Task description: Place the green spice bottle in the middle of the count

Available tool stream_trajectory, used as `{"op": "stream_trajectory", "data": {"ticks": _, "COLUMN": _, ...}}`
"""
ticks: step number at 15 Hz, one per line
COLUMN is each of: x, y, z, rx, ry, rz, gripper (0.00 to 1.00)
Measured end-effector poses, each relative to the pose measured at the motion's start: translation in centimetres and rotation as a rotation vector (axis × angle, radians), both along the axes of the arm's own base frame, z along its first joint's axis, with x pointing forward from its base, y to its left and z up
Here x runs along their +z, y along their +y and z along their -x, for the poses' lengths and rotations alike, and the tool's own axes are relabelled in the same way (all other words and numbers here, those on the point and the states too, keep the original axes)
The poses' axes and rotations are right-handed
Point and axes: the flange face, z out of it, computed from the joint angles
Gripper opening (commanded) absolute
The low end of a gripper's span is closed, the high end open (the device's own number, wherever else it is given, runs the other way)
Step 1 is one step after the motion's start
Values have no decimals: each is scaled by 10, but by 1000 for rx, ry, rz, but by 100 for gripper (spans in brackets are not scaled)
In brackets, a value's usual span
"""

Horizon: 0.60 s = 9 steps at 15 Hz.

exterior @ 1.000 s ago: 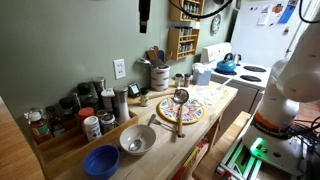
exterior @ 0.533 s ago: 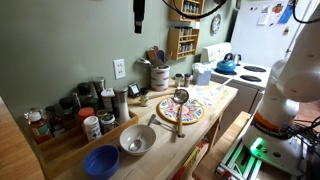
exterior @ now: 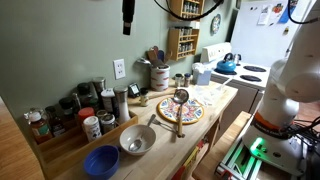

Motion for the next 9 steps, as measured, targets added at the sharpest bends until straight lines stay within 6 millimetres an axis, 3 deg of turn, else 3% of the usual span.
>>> {"op": "stream_trajectory", "data": {"ticks": 5, "x": -38, "y": 49, "z": -1, "rx": -22, "ry": 8, "rz": -78, "gripper": 100}}
{"op": "stream_trajectory", "data": {"ticks": 9, "x": -75, "y": 63, "z": -24, "rx": -81, "ry": 10, "rz": -114, "gripper": 100}}
